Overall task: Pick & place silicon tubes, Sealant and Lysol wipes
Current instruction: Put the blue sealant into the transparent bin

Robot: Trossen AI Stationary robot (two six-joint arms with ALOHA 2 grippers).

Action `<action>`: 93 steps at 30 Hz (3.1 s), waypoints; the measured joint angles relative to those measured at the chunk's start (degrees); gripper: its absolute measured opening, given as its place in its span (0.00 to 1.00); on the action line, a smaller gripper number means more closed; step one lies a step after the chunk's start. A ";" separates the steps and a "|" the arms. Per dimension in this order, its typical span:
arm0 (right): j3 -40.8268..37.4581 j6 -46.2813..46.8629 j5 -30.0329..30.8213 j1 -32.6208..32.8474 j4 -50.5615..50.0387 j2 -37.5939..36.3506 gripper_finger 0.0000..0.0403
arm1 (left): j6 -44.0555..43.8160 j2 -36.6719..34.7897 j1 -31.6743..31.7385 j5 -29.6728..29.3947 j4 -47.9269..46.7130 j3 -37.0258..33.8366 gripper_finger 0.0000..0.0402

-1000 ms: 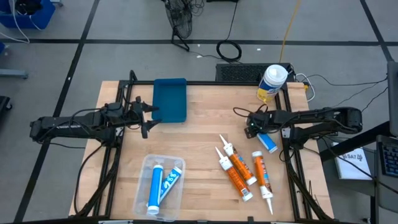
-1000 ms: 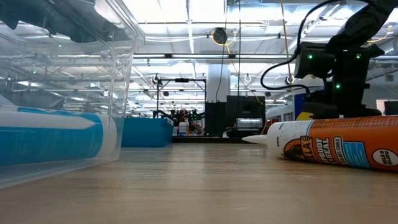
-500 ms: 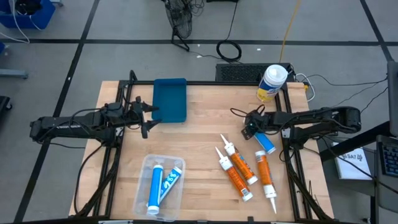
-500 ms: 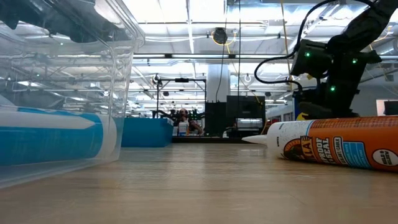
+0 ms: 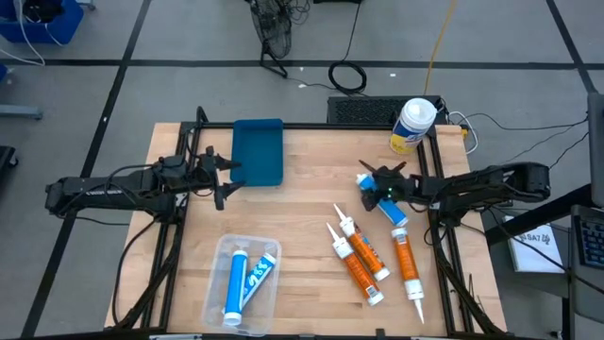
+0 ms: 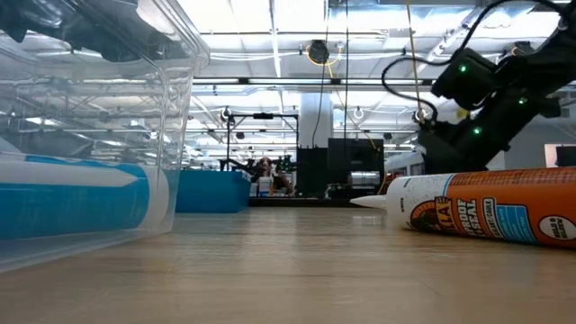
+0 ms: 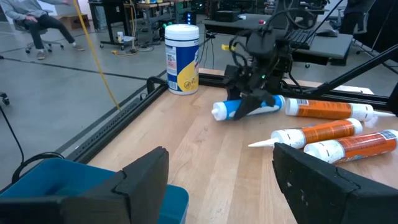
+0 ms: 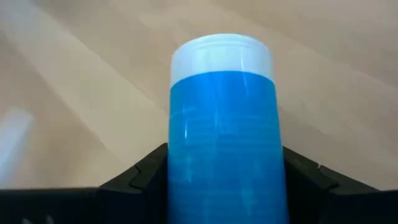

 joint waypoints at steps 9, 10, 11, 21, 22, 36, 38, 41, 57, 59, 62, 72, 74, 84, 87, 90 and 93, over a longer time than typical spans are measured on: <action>-0.94 -2.82 1.16 0.39 10.44 0.12 0.51 | -0.02 0.00 -0.02 0.00 0.01 0.00 0.68; -0.94 -4.26 1.11 0.39 12.64 0.12 0.51 | -0.02 0.00 0.00 0.00 0.00 0.00 0.68; -0.94 -5.68 0.96 0.48 15.01 0.16 0.51 | -0.02 0.00 0.00 0.00 0.02 0.00 0.68; -1.33 -23.42 -7.17 4.76 33.91 0.41 0.51 | -0.01 0.00 0.00 0.00 0.02 0.00 0.70; -1.32 -24.90 -7.57 5.42 35.59 0.39 0.51 | 0.00 0.00 0.00 0.00 0.02 0.00 0.69; -1.20 -31.68 -8.04 10.45 41.33 0.27 0.51 | -0.02 0.00 0.00 0.00 0.02 0.00 0.71; -1.18 -31.68 -8.07 10.86 41.33 0.27 0.51 | -0.01 0.00 0.00 0.00 0.01 0.00 0.71; -1.12 -31.66 -8.15 11.14 41.34 0.27 0.51 | 0.00 0.00 -0.01 0.01 0.01 0.00 0.70; -1.02 -31.57 -8.15 11.08 41.34 0.21 0.51 | -0.01 0.00 0.00 0.01 0.02 0.00 0.68; -1.01 -31.57 -8.15 11.08 41.34 0.21 0.51 | 0.00 0.00 0.00 0.00 0.02 0.00 0.68; -1.01 -31.56 -8.15 11.08 41.34 0.21 0.51 | -0.02 0.00 0.00 0.00 0.02 0.00 0.68; -1.01 -31.81 -8.15 11.08 41.34 0.21 0.51 | -0.01 0.00 0.00 0.00 0.02 0.00 0.68; -1.01 -32.21 -8.15 11.08 41.34 0.21 0.51 | -0.02 0.00 0.00 0.00 0.01 0.00 0.68; -1.01 -35.17 -8.16 11.08 41.34 0.21 0.51 | -0.01 0.00 -0.01 0.00 0.00 0.00 0.68; -1.01 -35.77 -8.17 11.08 41.08 0.21 0.51 | -0.02 0.00 0.00 0.02 0.02 0.00 0.68; -1.01 -36.61 -8.17 11.08 40.81 0.21 0.51 | -0.48 0.00 0.00 0.01 0.40 0.00 0.68; -1.01 -37.13 -8.20 11.08 40.83 0.21 0.51 | -0.81 -0.03 0.00 0.00 3.95 0.02 0.68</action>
